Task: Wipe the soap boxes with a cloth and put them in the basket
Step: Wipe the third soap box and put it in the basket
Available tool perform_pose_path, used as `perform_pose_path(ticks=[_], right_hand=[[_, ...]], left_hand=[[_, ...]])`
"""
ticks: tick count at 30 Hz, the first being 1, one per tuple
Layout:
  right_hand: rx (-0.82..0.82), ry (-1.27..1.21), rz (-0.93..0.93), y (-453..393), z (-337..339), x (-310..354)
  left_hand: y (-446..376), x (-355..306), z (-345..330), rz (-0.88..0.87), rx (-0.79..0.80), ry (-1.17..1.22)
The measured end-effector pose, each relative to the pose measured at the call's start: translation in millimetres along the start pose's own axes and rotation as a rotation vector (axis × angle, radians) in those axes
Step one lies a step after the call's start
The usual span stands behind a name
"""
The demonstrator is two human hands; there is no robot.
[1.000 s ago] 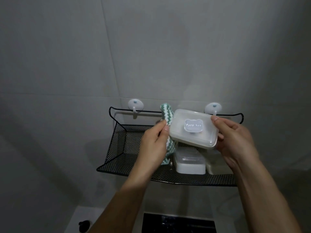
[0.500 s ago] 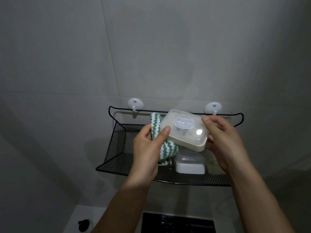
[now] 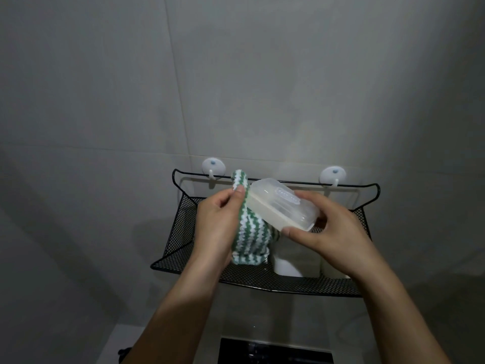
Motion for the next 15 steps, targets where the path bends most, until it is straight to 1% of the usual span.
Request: perform_pose_path(ticks=[7, 9, 11, 13, 15], right_hand=[[0.016, -0.021, -0.012, -1.7, -3.6, -3.8], [0.038, -0.106, -0.041, -2.3, -4.5, -5.4], [0.085, -0.315, -0.100, -2.3, -5.2, -6.3], [0.137, -0.594, -0.189, -2.1, -5.8, -7.0], [0.170, -0.849, -0.277, -3.0, -5.2, -10.4]], left_hand=[[6.3, -7.9, 0.1, -0.112, 0.020, -0.063], [6.8, -8.8, -0.1, -0.121, 0.010, -0.043], [6.9, -11.2, 1.7, -0.099, -0.006, 0.007], [6.7, -13.7, 6.8, -0.101, -0.044, 0.032], [7.6, -16.4, 12.8, -0.160, -0.106, -0.035]])
Point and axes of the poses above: each hand's wrist, its own y-axis away from the middle knuckle, its own z-axis out of the back of the hand, x = y × z, the point moved 1 cm from there along -y, towards the middle knuckle, and after that the axes turned 6 degrees about -y, right-handed, at the moved point
